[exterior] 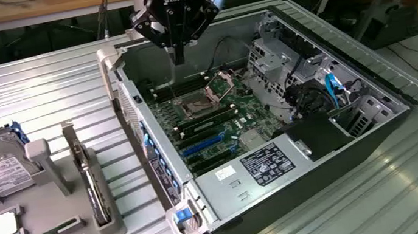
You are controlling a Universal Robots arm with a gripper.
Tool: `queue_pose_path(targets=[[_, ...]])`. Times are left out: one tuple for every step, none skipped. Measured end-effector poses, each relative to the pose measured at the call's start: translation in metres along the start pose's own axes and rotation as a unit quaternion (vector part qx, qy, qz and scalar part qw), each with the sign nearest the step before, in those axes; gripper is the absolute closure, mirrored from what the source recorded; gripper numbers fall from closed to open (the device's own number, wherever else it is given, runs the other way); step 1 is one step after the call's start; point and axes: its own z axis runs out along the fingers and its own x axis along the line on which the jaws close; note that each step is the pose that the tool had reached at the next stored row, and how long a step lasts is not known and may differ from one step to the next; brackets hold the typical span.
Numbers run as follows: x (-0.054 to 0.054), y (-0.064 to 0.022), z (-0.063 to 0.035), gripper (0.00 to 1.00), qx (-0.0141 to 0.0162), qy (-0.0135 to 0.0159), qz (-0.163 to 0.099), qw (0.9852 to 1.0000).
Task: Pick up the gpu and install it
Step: 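Reach for the gpu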
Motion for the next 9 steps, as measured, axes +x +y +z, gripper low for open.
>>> queue_pose_path(targets=[[0.0,0.0,0.0,0.89,0.0,0.0,0.0,1.0],[0.0,0.0,0.0,0.89,0.0,0.0,0.0,1.0],[0.0,0.0,0.0,0.89,0.0,0.0,0.0,1.0],[0.0,0.0,0.0,0.89,0.0,0.0,0.0,1.0],[0.0,0.0,0.0,0.89,0.0,0.0,0.0,1.0],[0.0,0.0,0.0,0.89,0.0,0.0,0.0,1.0],[0.0,0.0,0.0,0.89,0.0,0.0,0.0,1.0],[0.0004,0.0,0.0,0.89,0.0,0.0,0.0,1.0],[0.0012,-0.0001,0.0001,0.89,0.0,0.0,0.0,1.0]])
